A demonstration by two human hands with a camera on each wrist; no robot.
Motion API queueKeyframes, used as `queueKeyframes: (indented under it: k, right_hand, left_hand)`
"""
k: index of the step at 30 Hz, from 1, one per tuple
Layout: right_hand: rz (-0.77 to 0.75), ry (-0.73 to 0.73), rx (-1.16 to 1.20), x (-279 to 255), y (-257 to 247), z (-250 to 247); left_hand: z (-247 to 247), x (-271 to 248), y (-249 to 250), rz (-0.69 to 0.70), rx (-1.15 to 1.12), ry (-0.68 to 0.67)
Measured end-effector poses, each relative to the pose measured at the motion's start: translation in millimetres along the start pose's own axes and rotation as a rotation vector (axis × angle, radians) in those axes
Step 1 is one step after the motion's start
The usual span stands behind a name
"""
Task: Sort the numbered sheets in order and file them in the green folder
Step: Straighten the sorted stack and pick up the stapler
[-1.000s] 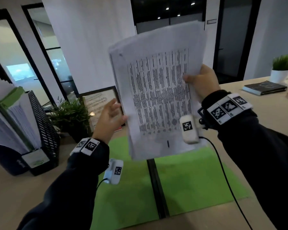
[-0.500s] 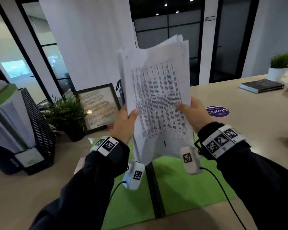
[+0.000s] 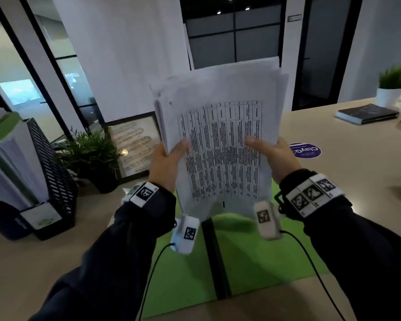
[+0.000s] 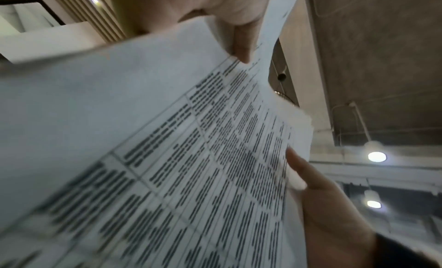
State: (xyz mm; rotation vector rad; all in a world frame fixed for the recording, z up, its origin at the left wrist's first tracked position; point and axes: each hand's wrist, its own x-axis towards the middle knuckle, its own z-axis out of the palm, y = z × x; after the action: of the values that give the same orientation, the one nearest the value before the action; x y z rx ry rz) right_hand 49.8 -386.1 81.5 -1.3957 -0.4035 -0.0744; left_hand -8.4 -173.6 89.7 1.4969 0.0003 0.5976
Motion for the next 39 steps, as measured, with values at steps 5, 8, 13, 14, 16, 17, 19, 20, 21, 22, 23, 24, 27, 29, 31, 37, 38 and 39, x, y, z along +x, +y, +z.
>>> queueKeyframes:
  k: [5,8,13,14,16,17,19,20,21,22,23,24,27,29,31,37,38,39]
  right_hand:
    - [-0.060,-0.055,0.012,9,-12,-11]
    - [-0.156,0.034,-0.019,14,-21,-12]
    - [-0.418,0.182,-0.365,25,-51,-1]
    - [-0.468,0.192,-0.429,26,-58,2]
    - [-0.578,0.207,-0.565,29,-68,4]
    - [-0.620,0.222,-0.640,32,-70,4]
    - [-0.626,0.249,-0.772,35,-73,3]
    - [-0.597,0.257,-0.822,34,-74,2]
    - [-0.570,0.255,-0.859,33,-74,0]
    - [-0.554,0.247,-0.883,31,-74,-1]
    - [-0.553,0.240,-0.890,28,-73,-2]
    - [-0.563,0.237,-0.883,25,-73,-3]
    - [-0.572,0.231,-0.866,19,-71,-6]
    - [-0.563,0.232,-0.884,18,-70,-8]
    - [-0.574,0.262,-0.876,16,-71,-9]
    - [-0.517,0.215,-0.787,7,-68,-13]
    - [-0.461,0.212,-0.722,7,-66,-15]
    - [-0.403,0.214,-0.656,7,-65,-16]
  left_hand:
    - [4,13,14,0.036,-0.002,-0.017]
    - [5,20,17,0.112,0.097,-0.041]
    - [12,34,33,0.369,0.372,-0.017]
    - [14,35,37,0.431,0.410,-0.016]
    - [15,38,42,0.533,0.482,-0.017]
    - [14,38,44,0.575,0.512,-0.010]
    - [12,40,45,0.648,0.556,-0.013]
    - [9,42,46,0.657,0.572,-0.025]
    - [6,41,47,0.643,0.585,-0.037]
    - [4,41,47,0.620,0.590,-0.046]
    - [3,40,48,0.596,0.579,-0.051]
    - [3,38,50,0.581,0.557,-0.054]
    - [5,33,57,0.582,0.471,-0.080]
    - [5,32,60,0.596,0.463,-0.086]
    - [5,31,63,0.613,0.543,-0.089]
    - [5,30,63,0.566,0.542,-0.067]
    - [4,30,62,0.541,0.508,-0.040]
    - [3,30,61,0.515,0.463,-0.023]
